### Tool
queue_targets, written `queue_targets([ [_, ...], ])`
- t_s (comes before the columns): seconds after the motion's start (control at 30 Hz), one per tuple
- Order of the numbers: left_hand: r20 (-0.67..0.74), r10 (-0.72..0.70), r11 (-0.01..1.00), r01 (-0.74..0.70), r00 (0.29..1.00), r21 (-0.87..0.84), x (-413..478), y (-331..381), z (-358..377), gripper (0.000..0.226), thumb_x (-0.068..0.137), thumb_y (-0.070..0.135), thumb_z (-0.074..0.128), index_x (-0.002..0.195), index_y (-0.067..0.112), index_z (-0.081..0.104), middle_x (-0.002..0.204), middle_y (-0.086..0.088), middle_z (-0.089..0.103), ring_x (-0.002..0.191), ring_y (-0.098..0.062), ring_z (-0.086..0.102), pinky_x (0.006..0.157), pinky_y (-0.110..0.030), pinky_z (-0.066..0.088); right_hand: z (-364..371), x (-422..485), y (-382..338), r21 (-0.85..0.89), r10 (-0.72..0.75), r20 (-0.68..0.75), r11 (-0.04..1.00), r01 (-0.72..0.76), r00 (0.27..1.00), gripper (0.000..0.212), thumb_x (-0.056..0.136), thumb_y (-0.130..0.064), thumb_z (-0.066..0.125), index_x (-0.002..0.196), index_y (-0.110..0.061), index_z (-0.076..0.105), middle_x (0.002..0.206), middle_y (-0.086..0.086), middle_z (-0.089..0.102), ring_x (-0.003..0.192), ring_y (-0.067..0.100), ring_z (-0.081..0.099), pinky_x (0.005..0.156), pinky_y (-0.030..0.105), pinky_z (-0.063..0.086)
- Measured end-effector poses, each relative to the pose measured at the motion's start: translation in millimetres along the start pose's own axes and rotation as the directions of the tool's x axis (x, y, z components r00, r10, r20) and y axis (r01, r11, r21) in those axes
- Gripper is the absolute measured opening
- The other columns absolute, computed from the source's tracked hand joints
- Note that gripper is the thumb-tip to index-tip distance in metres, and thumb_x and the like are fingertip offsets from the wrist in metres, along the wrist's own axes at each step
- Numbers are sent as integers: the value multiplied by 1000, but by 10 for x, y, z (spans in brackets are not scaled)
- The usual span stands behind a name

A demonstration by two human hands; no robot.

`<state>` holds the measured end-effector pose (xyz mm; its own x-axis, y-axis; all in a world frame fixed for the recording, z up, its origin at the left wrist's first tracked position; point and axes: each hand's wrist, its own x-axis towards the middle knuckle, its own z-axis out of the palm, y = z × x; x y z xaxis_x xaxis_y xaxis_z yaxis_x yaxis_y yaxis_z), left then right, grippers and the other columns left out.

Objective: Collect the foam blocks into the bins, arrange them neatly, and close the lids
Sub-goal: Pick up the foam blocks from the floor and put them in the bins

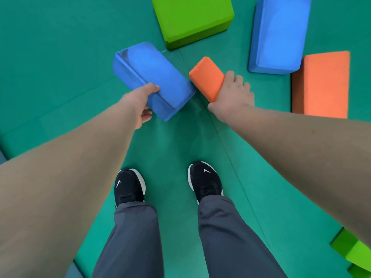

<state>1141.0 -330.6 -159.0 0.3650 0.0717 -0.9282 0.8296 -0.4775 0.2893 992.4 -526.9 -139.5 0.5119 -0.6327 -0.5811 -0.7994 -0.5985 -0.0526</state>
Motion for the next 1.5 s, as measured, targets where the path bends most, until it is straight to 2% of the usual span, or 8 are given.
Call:
queue_targets([
  [0.2, 37, -72, 996, 73, 997, -44, -446, -227, -373, 45, 82, 29, 80, 122, 20, 60, 104, -2, 79, 86, -25, 79, 71, -45, 65, 40, -550, -43, -23, -18, 204, 999, 23, 979, 82, 74, -51, 82, 135, -15, 39, 136, 13, 47, 125, 39, 52, 100, 47, 46],
  [0.5, -104, -117, 993, 114, 988, -28, -1578, -904, -1346, 42, 76, 41, 75, 109, 17, 65, 104, -4, 75, 92, -27, 74, 87, -45, 63, -480, -1376, -654, -160, -138, 247, 970, 181, 959, 76, 75, -50, 78, 129, -13, 41, 130, 16, 46, 118, 43, 54, 98, 48, 46],
  [0.67, -157, -154, 984, 137, 976, -112, -1872, -1469, -1787, 82, 45, 58, 70, 116, 17, 67, 103, -4, 76, 90, -27, 75, 83, -49, 64, -591, -1647, -1303, -131, -245, 229, 951, 279, 942, 68, 77, -44, 76, 125, -13, 41, 126, 15, 44, 102, 43, 63, 85, 43, 48],
  [0.87, -143, -209, 932, 153, 967, -330, -1866, -2261, -2142, 93, 44, 54, 72, 129, 20, 57, 113, -2, 73, 91, -26, 74, 68, -58, 63, -250, -2039, -1923, -77, -317, 189, 939, 336, 930, 73, 81, -50, 74, 133, -11, 41, 133, 17, 53, 114, 39, 61, 91, 43, 48],
  [1.07, -227, -110, 960, 44, 968, -276, -2226, -3006, -2790, 80, 61, 61, 72, 124, 18, 51, 108, 2, 69, 90, -22, 72, 79, -43, 62, 458, -2941, -2229, -208, -412, 315, 849, 486, 855, 72, 82, -46, 77, 132, -7, 43, 131, 19, 61, 119, 40, 62, 90, 41, 48],
  [1.23, -243, -158, 919, 52, 957, -391, -2615, -3774, -3534, 75, 60, 63, 72, 120, 23, 56, 107, 3, 72, 90, -22, 74, 80, -47, 63, 838, -3943, -2482, -208, -514, 382, 762, 613, 768, 69, 81, -49, 76, 127, -8, 44, 124, 18, 63, 113, 39, 63, 82, 39, 46],
  [1.37, -350, -114, 899, -53, 930, -434, -3050, -4321, -4146, 41, 80, 49, 75, 108, 27, 55, 101, 14, 64, 92, -8, 65, 77, -33, 53, 918, -4748, -2848, -189, -598, 381, 696, 693, 705, 68, 79, -50, 75, 123, -9, 45, 122, 16, 64, 111, 38, 64, 80, 38, 45],
  [1.5, -374, -90, 836, -134, 923, -532, -3540, -4818, -4653, 60, 77, 54, 78, 125, 26, 54, 113, 13, 66, 98, -8, 66, 83, -35, 55, 876, -5503, -3321, -158, -720, 345, 588, 793, 602, 71, 77, -64, 69, 120, -13, 46, 122, 15, 65, 111, 38, 64, 84, 43, 48],
])
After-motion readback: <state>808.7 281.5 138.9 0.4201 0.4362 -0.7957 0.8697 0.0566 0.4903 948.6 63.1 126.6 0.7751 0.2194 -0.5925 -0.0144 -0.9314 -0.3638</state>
